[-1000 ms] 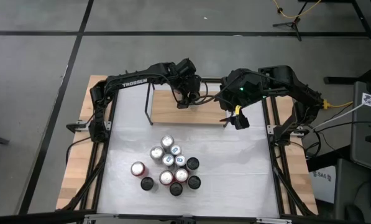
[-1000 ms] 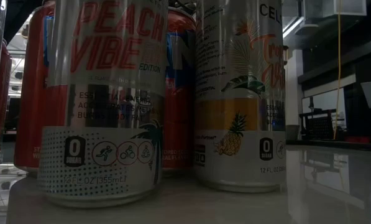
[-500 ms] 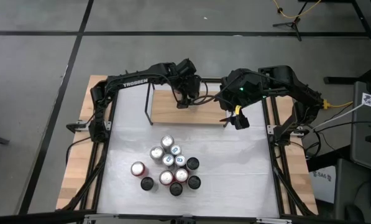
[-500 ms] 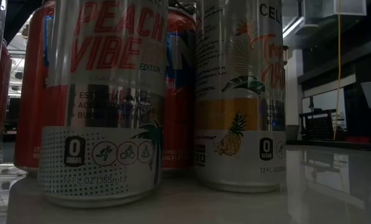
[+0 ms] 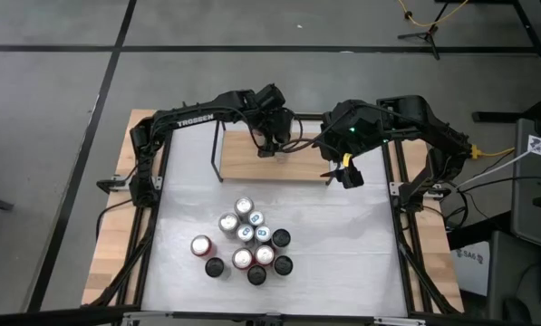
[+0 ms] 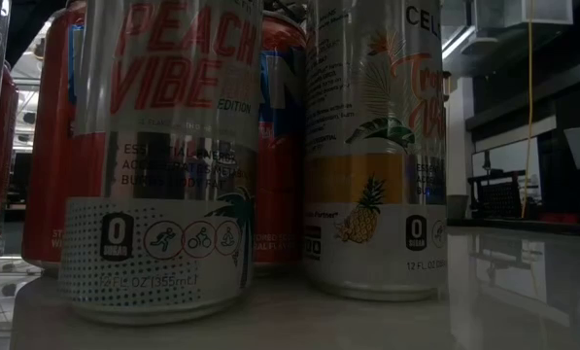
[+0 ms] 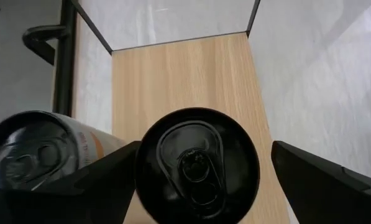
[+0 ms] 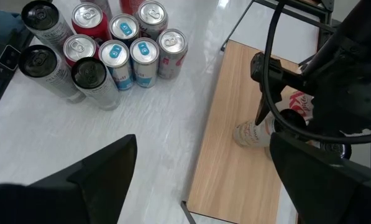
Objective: Place canned beverage on shelf
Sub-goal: Put the white yellow soda can onto the shelf aligned with the other white yellow soda can
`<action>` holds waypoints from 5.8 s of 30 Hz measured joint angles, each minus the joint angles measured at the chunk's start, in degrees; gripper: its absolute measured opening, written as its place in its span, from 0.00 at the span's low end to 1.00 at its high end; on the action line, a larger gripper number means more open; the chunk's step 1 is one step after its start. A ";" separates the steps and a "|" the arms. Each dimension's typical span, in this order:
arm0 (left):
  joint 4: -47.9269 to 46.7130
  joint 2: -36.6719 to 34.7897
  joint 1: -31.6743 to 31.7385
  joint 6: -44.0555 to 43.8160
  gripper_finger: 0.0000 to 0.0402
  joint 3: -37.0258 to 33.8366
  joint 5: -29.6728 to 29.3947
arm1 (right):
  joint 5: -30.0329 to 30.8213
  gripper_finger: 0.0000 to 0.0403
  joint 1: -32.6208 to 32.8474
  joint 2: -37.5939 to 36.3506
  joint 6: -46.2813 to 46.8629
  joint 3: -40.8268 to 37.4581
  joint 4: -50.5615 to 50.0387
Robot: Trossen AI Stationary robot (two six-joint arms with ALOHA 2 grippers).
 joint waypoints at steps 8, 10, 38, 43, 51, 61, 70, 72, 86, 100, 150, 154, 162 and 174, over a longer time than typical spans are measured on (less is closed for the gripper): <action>-0.25 -2.66 -0.26 -0.04 0.87 0.00 -2.68 | 0.00 0.90 0.02 0.00 -0.02 -0.02 0.04; -0.45 -3.36 -0.30 -0.02 0.87 0.02 -2.86 | 0.00 0.90 0.01 0.00 -0.02 -0.02 0.06; -16.96 -22.09 0.47 -1.13 0.87 0.04 -7.46 | 2.63 0.90 0.02 0.00 -0.01 -0.02 8.48; -22.67 -27.22 1.25 -2.93 0.87 -0.01 -0.07 | 5.01 0.90 0.02 0.00 0.01 -0.02 10.72; -16.90 -41.39 1.60 -8.60 0.87 -14.05 3.26 | 5.01 0.90 0.02 1.23 0.00 -0.02 10.48; -3.21 -60.13 0.75 -19.44 0.87 -37.31 -3.64 | 7.08 0.90 0.02 4.92 -0.19 -0.02 12.11; 1.55 -67.22 0.75 -23.34 0.87 -49.07 -3.80 | 14.05 0.90 -0.18 9.61 -4.46 -0.02 13.72; 3.54 -67.92 0.75 -23.88 0.87 -51.26 -3.77 | 14.33 0.90 -0.72 10.85 -4.73 -0.02 13.72; 10.16 -68.36 0.75 -25.34 0.87 -57.52 -3.64 | 4.53 0.90 -12.88 18.76 -4.68 -0.02 13.46; 10.28 -68.36 0.75 -25.48 0.87 -57.53 -3.64 | -1.16 0.90 -19.13 25.29 -7.74 -0.02 11.99; 10.25 -68.34 0.76 -25.55 0.87 -57.53 -3.66 | 2.89 0.87 -19.12 25.20 1.35 -7.76 13.37; 10.25 -68.34 0.76 -25.53 0.87 -57.53 -3.66 | 2.89 0.78 -19.12 25.20 1.64 -7.76 13.35; 10.25 -68.34 0.77 -25.51 0.87 -57.53 -3.66 | 2.86 0.61 -19.10 25.14 4.44 -7.76 13.25; 10.25 -68.34 0.76 -25.48 0.87 -57.53 -3.66 | 5.20 0.68 -19.21 25.09 6.16 -7.69 10.49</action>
